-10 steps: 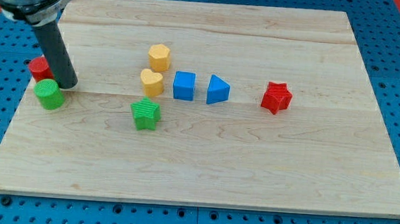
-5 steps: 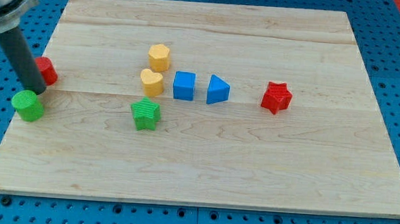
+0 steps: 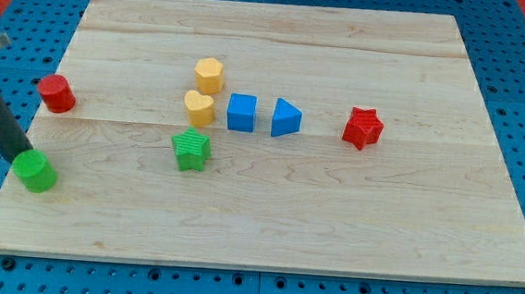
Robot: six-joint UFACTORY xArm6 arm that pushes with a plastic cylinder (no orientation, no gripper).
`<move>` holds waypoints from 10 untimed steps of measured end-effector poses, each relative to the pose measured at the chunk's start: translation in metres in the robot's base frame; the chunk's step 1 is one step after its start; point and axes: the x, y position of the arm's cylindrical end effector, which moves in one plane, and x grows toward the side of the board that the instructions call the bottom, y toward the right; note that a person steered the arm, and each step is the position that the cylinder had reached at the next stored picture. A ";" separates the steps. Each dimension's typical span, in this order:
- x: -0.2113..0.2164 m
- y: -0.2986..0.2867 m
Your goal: Slide green circle to the bottom of the green star
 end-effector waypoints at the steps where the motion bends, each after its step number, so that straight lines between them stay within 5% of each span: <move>1: 0.010 0.000; 2: 0.043 -0.015; 4: 0.012 0.033; 10: 0.016 0.161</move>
